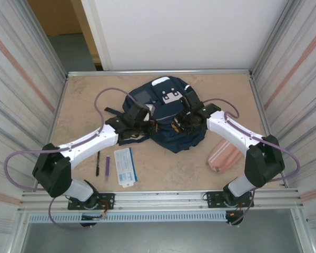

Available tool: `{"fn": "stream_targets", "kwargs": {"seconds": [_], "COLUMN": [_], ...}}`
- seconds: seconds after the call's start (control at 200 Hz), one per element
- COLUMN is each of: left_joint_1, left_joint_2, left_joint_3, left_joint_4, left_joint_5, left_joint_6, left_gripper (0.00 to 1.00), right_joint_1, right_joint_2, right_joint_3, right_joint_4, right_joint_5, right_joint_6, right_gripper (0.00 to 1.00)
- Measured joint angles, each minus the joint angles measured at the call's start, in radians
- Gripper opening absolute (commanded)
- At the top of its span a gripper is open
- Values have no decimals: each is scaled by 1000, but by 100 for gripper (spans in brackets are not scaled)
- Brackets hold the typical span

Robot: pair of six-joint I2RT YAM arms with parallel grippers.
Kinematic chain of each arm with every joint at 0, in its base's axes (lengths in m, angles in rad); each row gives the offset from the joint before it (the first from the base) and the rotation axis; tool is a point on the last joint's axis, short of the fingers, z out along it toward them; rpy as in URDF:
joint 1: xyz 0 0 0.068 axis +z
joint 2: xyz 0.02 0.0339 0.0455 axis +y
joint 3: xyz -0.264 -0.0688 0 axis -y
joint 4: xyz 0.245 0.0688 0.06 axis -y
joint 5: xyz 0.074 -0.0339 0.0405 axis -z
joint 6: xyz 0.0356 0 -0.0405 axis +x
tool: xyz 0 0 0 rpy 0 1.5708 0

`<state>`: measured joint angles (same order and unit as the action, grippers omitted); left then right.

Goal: Pack the student bag

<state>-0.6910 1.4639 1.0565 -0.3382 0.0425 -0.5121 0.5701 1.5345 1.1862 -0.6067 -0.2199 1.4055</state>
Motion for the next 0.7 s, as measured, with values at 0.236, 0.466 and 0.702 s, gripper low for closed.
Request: {"fn": "stream_targets", "kwargs": {"seconds": [0.236, 0.466, 0.702], "left_joint_1": [287, 368, 450], "left_joint_2": [46, 204, 383], "left_joint_3": [-68, 48, 209], "left_joint_4": [114, 125, 134], "left_joint_5": [76, 161, 114], "left_joint_6": [-7, -4, 14], "left_gripper": [0, 0, 0], "right_joint_1": [26, 37, 80], "right_joint_2": [-5, 25, 45], "right_joint_3": [2, 21, 138], "right_joint_4": [19, 115, 39], "right_joint_5": [-19, 5, 101], "right_joint_6": [0, -10, -85], "right_gripper": [0, 15, 4]}}
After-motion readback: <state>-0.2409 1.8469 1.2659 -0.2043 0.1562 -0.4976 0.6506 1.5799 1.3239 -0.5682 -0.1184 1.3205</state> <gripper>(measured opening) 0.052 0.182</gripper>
